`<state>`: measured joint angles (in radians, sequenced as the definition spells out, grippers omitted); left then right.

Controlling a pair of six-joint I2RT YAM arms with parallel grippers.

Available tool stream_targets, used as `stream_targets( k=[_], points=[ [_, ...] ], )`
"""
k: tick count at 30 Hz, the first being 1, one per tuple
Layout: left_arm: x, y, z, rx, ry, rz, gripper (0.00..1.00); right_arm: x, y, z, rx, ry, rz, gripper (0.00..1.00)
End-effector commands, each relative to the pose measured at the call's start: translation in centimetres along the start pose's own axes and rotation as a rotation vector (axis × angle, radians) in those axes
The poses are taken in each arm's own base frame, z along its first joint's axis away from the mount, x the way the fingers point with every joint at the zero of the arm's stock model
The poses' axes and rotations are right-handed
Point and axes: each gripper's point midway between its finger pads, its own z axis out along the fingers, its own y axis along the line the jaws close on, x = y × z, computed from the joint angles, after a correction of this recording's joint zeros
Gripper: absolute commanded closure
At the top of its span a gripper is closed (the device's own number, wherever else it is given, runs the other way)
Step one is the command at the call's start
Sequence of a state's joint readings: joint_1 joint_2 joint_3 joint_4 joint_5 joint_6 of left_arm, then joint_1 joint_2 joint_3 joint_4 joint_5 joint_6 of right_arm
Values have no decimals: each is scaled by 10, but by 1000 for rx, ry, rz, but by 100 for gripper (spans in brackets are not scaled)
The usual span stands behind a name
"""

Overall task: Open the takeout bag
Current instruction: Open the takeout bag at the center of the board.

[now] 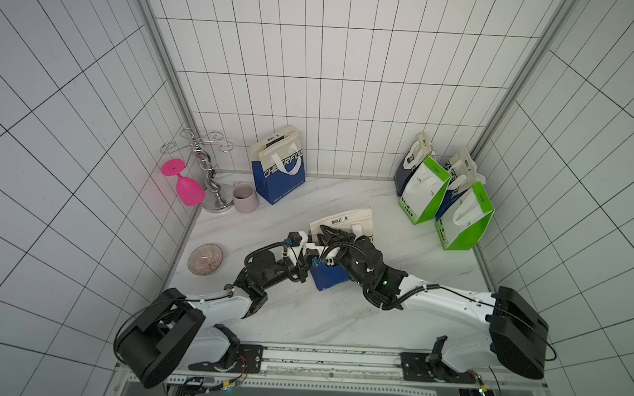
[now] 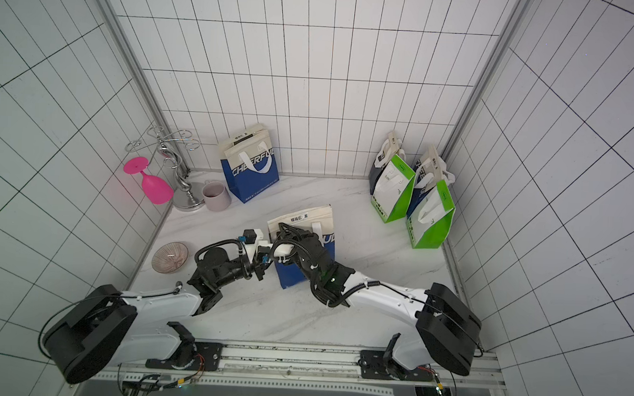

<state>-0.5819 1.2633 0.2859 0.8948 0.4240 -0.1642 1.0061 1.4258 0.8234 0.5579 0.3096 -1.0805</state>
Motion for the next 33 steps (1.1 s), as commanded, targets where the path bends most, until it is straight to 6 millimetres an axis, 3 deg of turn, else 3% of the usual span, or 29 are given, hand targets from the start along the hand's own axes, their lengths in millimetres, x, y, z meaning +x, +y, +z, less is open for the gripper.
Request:
stream_targets(
  k=[1,7,17,33],
  points=[
    [-22,-27,3,115,-59,65,100,-10,-51,11,116,2,52,68],
    [-21,-27,3,114,-57,65,100,-17,-66,14,136,-4,73,70],
    [-21,-28,4,117,-53,65,100,-20,-70,17,126,-21,121,76],
    [-21,-28,4,118,-52,64,100,-17,-45,23,0,-24,136,83]
  ],
)
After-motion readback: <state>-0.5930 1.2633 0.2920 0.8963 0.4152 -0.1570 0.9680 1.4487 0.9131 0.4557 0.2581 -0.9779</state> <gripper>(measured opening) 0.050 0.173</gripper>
